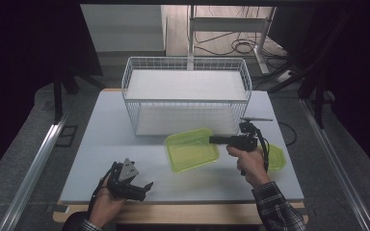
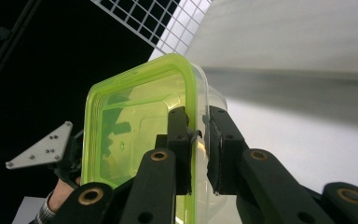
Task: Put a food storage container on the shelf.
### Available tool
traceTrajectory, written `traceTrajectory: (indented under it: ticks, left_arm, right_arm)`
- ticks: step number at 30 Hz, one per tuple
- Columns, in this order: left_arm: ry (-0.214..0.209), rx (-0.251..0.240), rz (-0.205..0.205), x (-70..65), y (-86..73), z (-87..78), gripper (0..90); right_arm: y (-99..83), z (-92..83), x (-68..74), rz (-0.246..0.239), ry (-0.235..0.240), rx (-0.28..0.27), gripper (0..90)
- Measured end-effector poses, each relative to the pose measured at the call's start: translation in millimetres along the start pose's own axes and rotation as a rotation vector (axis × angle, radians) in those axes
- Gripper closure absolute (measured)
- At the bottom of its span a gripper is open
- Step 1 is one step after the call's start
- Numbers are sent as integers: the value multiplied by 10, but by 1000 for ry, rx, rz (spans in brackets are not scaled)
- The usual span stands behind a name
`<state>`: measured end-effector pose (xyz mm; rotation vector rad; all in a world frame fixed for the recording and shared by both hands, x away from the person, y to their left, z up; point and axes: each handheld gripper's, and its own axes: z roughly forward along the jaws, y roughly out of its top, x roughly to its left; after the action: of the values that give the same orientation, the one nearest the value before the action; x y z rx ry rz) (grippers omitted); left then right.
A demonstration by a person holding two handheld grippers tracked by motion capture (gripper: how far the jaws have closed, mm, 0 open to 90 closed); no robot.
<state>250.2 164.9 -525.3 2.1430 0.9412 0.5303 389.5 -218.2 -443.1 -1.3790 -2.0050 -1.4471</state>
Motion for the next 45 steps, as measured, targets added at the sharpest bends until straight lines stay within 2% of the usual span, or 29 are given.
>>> traceTrajectory:
  ticks: [16,31,39,45]
  left_arm:
    - [-38,59,-5,-18,-5,61,0]
    - [-39,67,-2,-21,-2,78,0]
    - [-37,78,4,-26,-1,93,0]
    - [-35,78,4,-26,-1,94,0]
  right_arm:
    - [374,-190,219,-17,5,-58,801]
    - [697,-292,424,-22,23,-110,801]
    - [872,-297,508,-35,1,-129,801]
    - [1016,-319,511,-24,-24,-162,801]
